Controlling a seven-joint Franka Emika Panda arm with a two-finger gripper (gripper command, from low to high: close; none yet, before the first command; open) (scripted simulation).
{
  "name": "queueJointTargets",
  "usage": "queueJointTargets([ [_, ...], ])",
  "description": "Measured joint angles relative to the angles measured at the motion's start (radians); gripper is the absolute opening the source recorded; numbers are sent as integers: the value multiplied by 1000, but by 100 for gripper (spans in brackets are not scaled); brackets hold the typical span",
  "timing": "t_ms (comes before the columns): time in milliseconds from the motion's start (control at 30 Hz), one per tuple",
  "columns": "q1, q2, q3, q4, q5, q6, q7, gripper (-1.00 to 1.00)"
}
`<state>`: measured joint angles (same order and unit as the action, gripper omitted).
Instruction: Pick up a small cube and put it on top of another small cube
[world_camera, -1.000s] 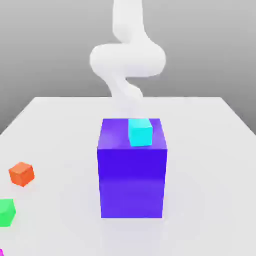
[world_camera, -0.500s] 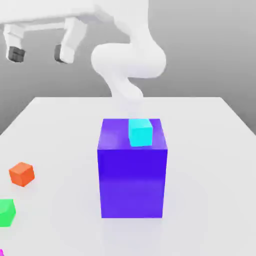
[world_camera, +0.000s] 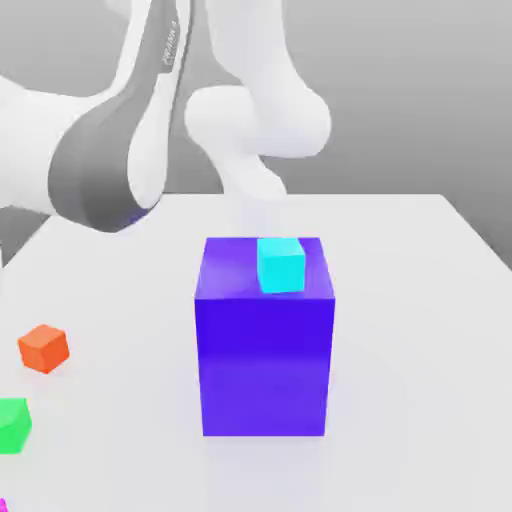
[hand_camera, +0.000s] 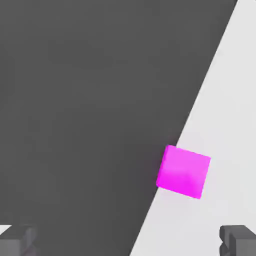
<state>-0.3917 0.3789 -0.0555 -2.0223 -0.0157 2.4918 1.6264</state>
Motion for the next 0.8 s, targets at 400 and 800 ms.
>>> queueJointTargets([
  [400, -52, 280, -1, 68, 85, 122, 54, -100],
  [800, -87, 3, -61, -135, 101, 46, 75, -100],
])
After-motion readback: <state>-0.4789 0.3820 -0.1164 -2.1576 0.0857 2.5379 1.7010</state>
